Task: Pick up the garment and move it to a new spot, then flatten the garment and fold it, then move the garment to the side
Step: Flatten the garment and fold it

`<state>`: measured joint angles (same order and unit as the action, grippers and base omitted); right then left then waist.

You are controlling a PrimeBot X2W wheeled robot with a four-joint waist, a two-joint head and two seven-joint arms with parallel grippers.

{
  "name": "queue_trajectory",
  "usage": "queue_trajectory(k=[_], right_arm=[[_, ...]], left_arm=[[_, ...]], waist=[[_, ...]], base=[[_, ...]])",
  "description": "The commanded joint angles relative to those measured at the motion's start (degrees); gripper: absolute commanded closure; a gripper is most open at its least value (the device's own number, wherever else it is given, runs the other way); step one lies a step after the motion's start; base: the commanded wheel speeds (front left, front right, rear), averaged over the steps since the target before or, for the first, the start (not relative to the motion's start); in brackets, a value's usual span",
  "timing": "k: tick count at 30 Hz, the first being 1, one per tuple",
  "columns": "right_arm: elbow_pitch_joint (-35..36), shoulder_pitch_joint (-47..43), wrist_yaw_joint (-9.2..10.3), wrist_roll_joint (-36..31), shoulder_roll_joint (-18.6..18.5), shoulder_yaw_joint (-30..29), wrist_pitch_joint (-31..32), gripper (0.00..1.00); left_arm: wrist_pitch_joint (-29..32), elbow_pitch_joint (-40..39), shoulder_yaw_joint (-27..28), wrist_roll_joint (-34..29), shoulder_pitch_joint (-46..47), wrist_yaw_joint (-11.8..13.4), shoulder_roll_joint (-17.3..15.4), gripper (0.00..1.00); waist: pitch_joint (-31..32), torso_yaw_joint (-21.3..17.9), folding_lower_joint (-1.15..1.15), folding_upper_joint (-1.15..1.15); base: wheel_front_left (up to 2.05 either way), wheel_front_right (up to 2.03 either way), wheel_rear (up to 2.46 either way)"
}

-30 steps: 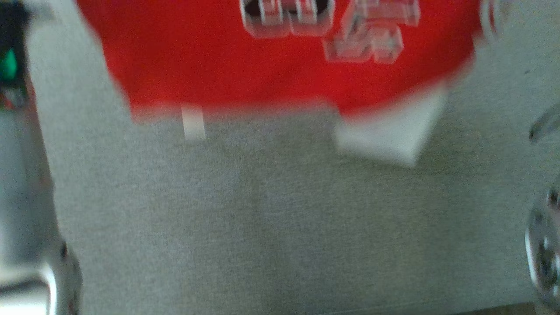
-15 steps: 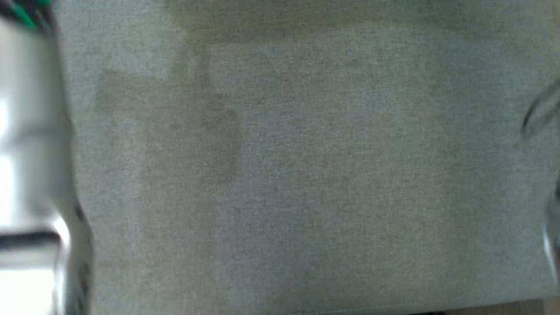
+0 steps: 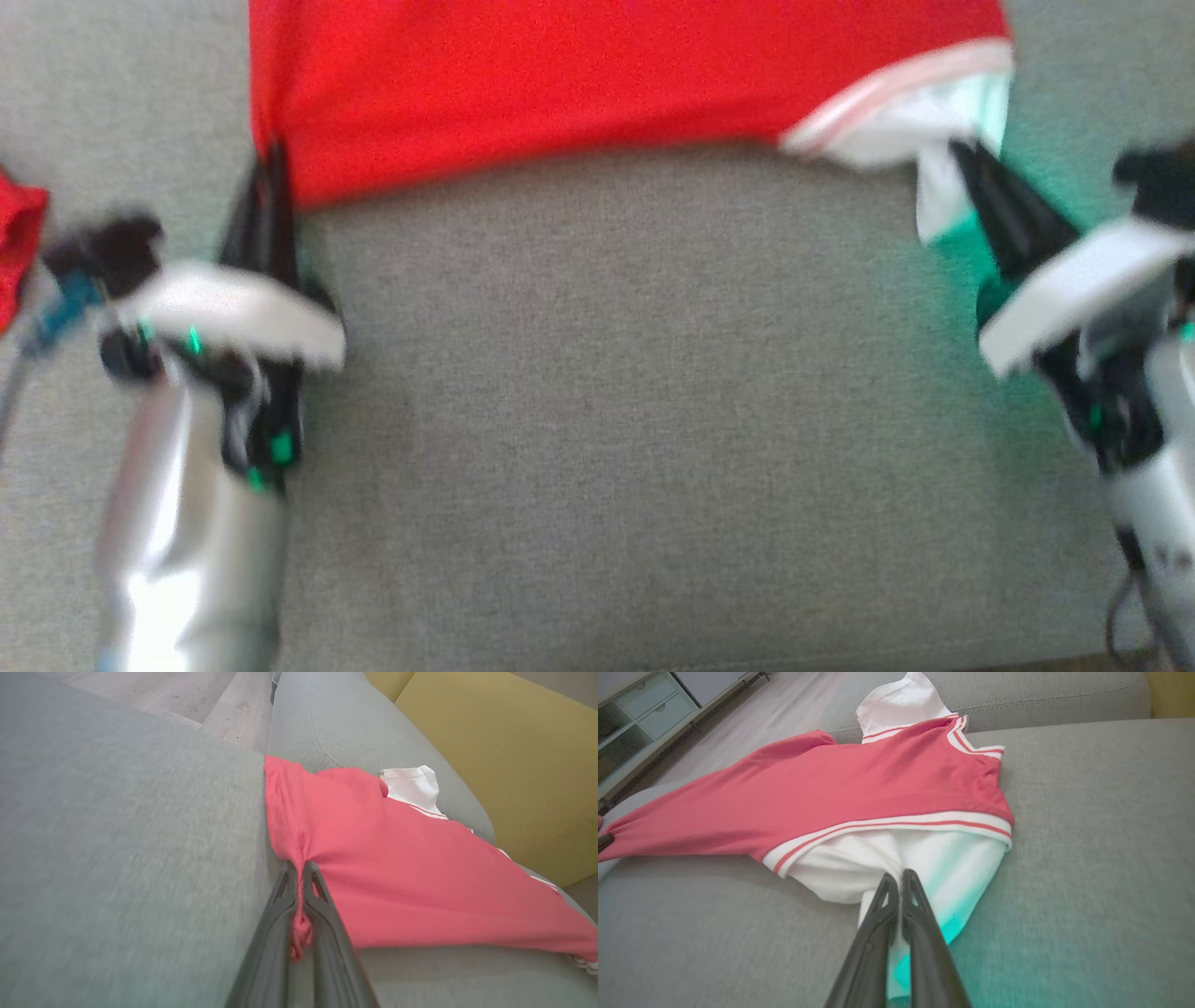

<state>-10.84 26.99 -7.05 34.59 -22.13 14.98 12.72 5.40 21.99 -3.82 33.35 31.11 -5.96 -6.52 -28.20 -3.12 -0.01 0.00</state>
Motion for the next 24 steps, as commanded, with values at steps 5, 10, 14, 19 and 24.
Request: queue_trajectory(k=[5,10,14,19,24], right_arm=[[9.7,-14.2,-0.44,-1.1,-2.6,-1.7,2.2,1.0],[18.8,-27.7,-0.44,-2.2,-1.7,-6.4,5.4,1.0],[25.9,-36.8,-0.44,-2.8,0.0,-9.9,8.5,1.0],[31.4,-38.5,-0.44,-3.4,0.3,-12.3,13.1,1.0],[33.7,-32.8,-0.44,-1.4,-1.8,-11.0,20.6,1.0]], left_arm=[[2.0,-10.3,0.5,1.9,-18.7,2.5,0.6,1.0],[4.9,-24.4,-1.5,3.9,-35.1,6.7,2.3,1.0],[6.0,-33.2,-2.4,6.9,-43.0,10.6,3.1,1.0],[9.3,-38.1,-3.2,7.8,-44.2,13.7,2.7,1.0],[18.1,-40.8,-4.0,9.8,-39.8,16.3,1.1,1.0]], waist=[[6.2,-1.0,0.01,0.0],[8.1,-1.5,0.01,0.0],[8.0,-1.2,0.01,0.0],[6.9,-1.1,0.01,0.0],[5.6,-0.7,0.01,0.0]], base=[[0.0,0.0,0.0],[0.0,0.0,0.0],[0.0,0.0,0.0],[0.0,0.0,0.0],[0.0,0.0,0.0]])
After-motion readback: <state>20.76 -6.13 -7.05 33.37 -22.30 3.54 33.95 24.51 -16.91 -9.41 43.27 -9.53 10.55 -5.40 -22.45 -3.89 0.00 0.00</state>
